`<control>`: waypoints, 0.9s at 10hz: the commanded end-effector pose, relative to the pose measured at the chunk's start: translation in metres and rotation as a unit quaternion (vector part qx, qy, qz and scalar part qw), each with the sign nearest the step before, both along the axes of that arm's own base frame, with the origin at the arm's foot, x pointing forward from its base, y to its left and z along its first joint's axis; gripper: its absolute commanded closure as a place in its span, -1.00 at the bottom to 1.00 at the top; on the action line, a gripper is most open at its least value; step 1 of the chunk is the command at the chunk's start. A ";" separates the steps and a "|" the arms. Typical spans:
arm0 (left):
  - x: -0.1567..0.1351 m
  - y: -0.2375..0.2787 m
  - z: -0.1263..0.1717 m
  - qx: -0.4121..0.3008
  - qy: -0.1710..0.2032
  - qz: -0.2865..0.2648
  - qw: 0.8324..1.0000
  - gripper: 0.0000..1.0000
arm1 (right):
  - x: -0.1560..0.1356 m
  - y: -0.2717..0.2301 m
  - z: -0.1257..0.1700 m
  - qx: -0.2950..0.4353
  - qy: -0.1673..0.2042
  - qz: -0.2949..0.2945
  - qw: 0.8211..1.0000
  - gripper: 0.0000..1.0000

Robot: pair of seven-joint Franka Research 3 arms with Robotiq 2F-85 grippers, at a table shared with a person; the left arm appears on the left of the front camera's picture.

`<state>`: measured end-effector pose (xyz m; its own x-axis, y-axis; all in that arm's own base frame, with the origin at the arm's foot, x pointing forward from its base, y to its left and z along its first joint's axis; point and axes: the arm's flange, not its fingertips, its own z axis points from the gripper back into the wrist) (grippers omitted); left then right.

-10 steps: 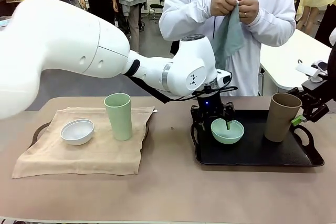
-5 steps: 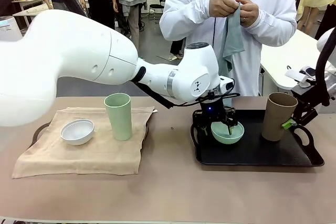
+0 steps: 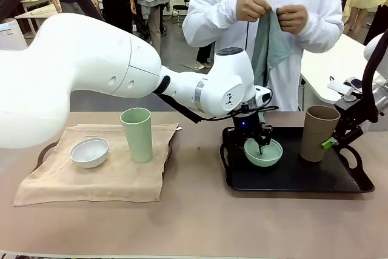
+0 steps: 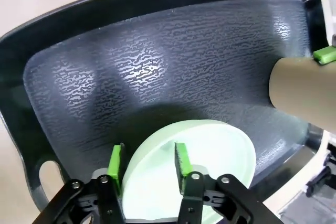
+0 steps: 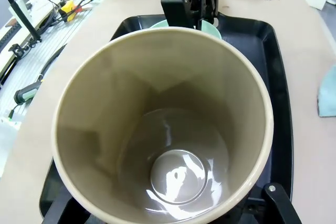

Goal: Set up a tray with a mat and arrange the tableware.
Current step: Pick up the Picnic Bowl and Reusable plastic cup from the Handle tray in front of the human's position and hold them in the air.

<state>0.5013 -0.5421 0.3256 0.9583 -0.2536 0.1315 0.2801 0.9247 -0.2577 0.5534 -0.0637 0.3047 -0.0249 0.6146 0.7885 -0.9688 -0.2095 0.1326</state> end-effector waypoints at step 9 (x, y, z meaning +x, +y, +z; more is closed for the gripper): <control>-0.015 0.002 0.012 0.043 -0.020 0.016 0.999 1.00 | -0.001 0.001 0.005 0.006 -0.024 -0.006 1.000 1.00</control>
<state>0.4947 -0.5451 0.3380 0.9534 -0.2591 0.1546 0.2889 0.9318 -0.2197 0.5540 -0.0636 0.3058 -0.0318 0.6151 0.7878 -0.9696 -0.2104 0.1252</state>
